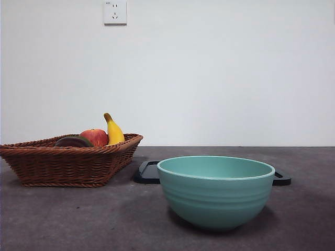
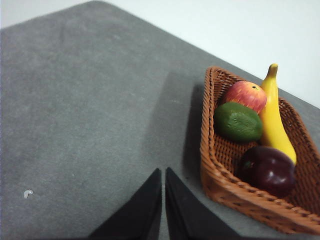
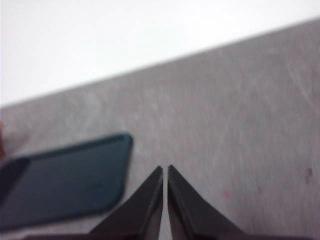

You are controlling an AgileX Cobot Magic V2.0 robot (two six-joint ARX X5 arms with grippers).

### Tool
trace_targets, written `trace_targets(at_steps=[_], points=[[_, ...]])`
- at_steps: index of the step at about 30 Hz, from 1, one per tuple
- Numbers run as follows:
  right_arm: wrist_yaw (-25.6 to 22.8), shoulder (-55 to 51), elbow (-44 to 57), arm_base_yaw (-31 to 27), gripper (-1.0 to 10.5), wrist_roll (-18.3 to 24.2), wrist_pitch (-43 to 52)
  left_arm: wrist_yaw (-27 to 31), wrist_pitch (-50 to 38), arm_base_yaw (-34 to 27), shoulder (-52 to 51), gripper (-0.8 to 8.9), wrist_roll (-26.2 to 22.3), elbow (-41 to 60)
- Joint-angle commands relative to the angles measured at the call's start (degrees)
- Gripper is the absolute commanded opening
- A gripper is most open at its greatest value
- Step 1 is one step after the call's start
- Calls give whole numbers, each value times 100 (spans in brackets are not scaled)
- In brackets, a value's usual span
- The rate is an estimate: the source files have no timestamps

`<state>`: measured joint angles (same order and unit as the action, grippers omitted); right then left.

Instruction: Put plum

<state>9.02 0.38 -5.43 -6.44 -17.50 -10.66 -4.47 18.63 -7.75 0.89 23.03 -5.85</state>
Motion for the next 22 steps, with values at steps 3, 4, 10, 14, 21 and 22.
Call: trace_targets(at_steps=[3,4,10,14,21,22], points=[[20,195,-608,-2,6,-118,-188,-4,116,-15,269,11,83,-691],[26,267,-748,-2,6,-118,-271,-9,142,-15,352,11,81,-820],[398,1047,-1818,-2,6,164,-984,-551,490,-11,1126,10,-138,-1740],[787,1816,-2653,0,6,520,-1705,-1062,876,-9,1838,11,-420,-2376],[1268,3141,-3871,190,6,1067,-2791,-1799,1694,195,3134,11,-1016,-3377],[1266,3322,-4030,278,6,1147,-2948,-1860,1843,256,3320,10,-1123,-3517]])
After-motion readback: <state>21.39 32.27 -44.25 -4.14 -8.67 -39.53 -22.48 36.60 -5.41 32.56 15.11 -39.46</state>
